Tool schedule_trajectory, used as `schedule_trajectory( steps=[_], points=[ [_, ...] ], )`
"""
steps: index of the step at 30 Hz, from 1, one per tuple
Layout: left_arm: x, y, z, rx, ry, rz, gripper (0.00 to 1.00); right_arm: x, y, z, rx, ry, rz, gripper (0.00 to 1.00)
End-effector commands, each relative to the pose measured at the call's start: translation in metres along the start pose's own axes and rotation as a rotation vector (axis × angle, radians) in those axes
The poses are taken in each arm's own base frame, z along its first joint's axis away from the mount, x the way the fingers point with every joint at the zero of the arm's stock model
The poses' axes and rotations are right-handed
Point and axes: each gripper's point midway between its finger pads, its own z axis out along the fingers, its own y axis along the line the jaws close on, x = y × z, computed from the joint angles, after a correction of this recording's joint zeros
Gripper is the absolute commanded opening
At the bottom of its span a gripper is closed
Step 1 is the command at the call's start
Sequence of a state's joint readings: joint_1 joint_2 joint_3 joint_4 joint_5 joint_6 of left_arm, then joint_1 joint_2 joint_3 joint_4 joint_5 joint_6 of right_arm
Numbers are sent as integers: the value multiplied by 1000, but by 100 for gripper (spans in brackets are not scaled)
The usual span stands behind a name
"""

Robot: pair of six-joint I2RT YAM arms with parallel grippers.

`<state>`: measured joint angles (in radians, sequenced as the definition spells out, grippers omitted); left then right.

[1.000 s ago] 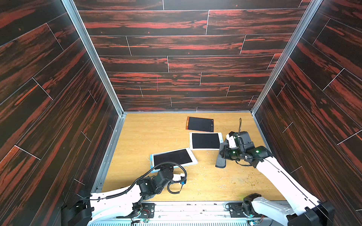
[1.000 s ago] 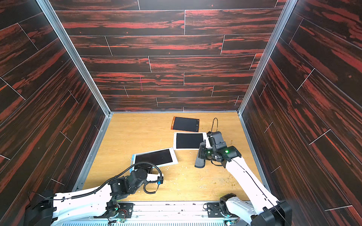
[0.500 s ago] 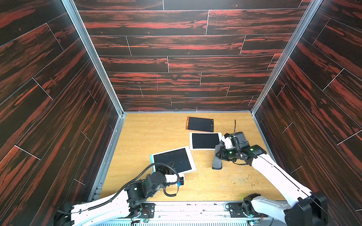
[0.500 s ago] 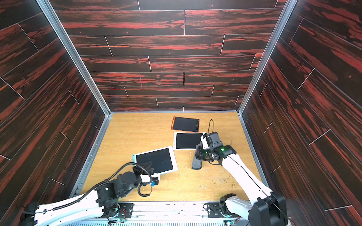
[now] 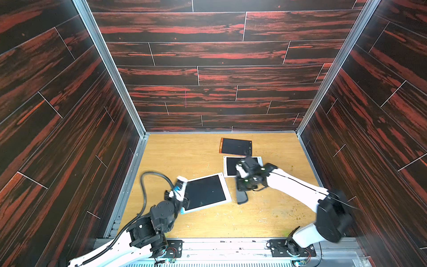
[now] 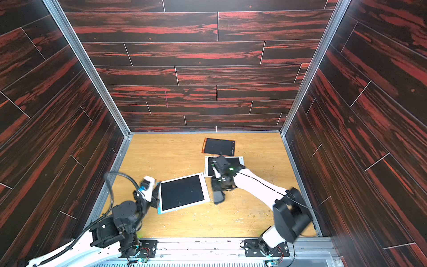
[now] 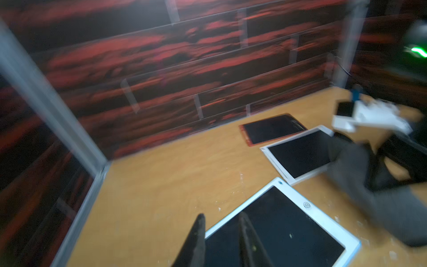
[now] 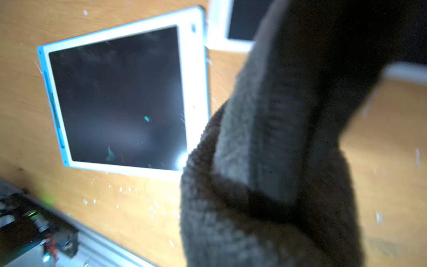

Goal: Wipe the drawing tablet
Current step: Wipe the dirt from the drawing tablet.

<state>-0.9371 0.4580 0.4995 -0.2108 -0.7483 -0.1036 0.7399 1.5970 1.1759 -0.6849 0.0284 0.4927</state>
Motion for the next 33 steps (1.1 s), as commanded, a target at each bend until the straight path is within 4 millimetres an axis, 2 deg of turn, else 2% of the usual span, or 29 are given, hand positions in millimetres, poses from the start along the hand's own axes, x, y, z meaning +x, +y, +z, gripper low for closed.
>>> schedule_trajectory(
  steps=[1, 3, 4, 5, 7, 11, 14, 18, 23, 27, 33],
  points=[
    [50, 33, 11, -187, 265, -276, 28, -17, -3, 10, 101, -3, -36, 0],
    [84, 20, 31, -111, 462, -365, 30, -25, 5, 23, 102, 18, -49, 0],
    [99, 17, 38, -97, 545, -412, 27, -27, 10, 28, 101, 28, -57, 0],
    [112, 15, 47, -87, 613, -456, 19, -31, 15, 33, 99, 33, -63, 0],
    [127, 9, 60, -45, 677, -541, 14, -35, 22, 42, 89, 46, -63, 0],
    [146, 10, 80, 31, 665, -826, 18, -43, 33, 55, 67, 72, -60, 0],
    [166, 17, 81, 29, 689, -935, 20, -47, 42, 64, 45, 93, -66, 0],
    [183, 19, 78, 12, 717, -955, 23, -55, 43, 77, 61, 103, -70, 0],
    [200, 28, 75, -48, 766, -927, 22, -59, 46, 94, 68, 132, -65, 0],
    [206, 40, 70, -119, 778, -881, 20, -59, 48, 98, 59, 140, -56, 0],
    [214, 45, 72, -162, 837, -864, 21, -56, 46, 99, 60, 146, -52, 0]
  ],
)
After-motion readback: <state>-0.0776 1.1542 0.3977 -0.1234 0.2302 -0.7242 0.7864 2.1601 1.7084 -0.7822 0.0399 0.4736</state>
